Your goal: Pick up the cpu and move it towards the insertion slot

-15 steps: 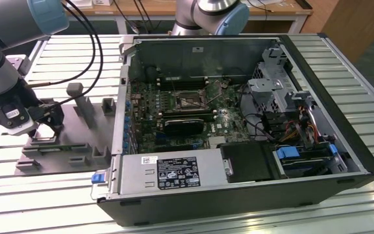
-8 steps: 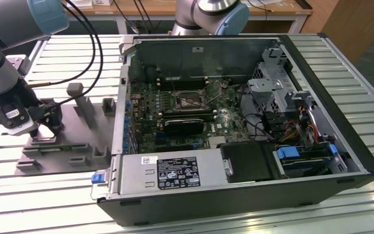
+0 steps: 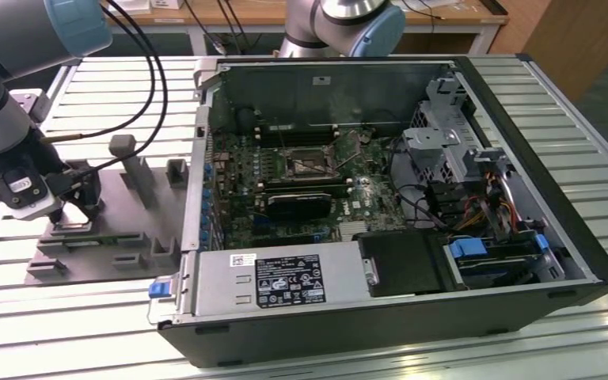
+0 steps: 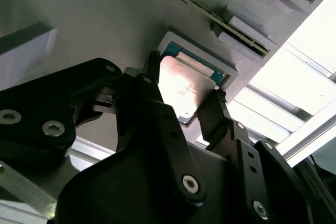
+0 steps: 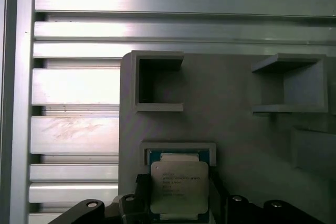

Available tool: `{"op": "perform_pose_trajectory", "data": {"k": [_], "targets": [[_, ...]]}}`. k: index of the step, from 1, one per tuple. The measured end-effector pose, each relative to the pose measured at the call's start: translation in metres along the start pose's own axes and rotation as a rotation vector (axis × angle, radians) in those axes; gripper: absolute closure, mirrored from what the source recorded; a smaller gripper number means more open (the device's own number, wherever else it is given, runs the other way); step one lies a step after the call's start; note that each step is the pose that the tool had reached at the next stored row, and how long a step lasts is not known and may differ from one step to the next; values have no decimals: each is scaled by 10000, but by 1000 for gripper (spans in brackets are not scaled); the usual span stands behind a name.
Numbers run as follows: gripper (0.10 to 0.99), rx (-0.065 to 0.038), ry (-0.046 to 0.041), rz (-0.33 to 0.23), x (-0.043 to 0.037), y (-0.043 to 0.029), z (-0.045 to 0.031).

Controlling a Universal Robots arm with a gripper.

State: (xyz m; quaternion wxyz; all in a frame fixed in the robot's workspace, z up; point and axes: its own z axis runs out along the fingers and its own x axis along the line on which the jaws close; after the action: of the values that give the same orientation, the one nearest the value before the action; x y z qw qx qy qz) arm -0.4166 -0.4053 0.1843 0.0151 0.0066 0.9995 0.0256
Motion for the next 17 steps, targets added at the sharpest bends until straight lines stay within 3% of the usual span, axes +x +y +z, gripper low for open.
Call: {"op": "perform_pose_trajectory", "data": {"k": [5,17], "targets": [[549,0,-2,0,-2,3,-49],[549,-1,-11,-1,-8,13,-266]]}}
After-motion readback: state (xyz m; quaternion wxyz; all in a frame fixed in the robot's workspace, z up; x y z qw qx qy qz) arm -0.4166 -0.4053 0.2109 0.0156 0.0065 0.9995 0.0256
